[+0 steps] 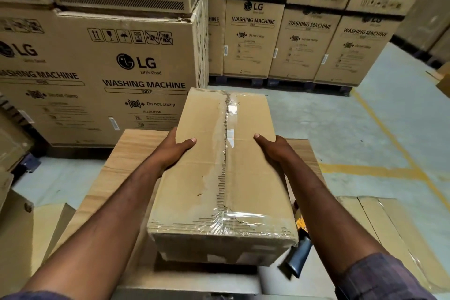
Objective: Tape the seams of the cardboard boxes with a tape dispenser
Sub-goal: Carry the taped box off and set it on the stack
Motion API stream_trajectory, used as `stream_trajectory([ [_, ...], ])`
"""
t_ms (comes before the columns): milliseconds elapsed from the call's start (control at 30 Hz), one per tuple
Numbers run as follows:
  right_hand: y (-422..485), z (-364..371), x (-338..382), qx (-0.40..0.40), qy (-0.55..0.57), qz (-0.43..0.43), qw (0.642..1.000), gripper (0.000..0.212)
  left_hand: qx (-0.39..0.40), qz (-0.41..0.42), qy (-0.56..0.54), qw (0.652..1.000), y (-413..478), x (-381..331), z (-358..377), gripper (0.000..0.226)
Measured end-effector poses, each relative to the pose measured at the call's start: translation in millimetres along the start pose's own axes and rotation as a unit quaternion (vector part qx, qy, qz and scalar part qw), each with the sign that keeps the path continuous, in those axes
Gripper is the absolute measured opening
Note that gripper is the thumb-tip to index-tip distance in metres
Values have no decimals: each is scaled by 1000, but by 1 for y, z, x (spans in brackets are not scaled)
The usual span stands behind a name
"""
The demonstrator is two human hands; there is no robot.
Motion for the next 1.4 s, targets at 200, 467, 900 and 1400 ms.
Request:
stream_trajectory([
  [200,-61,-19,5,2,7,-14,1000,50,-4,16,-2,1000,-59,-7,3,54],
  [467,-168,-41,-36,-9,24,-10,1000,57,2,47,11,999,-168,1,17,59],
  [900,-293,-97,-72,-21,30,-35,999,54,-26,81,39,996,-289,-18,54,64],
  [1400,-364,-288,-218,-29,29,-31,999,60,-1,113,55,992,-410,-43,268,59],
])
Point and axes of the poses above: each hand's wrist, its own y-axis towards the middle knuckle, its own z-axis out of the palm, x = y × z, the point moved 9 cm from there along y, towards the middle knuckle, and after that the axes turned 1 degree about z, right-handed, at the moved point
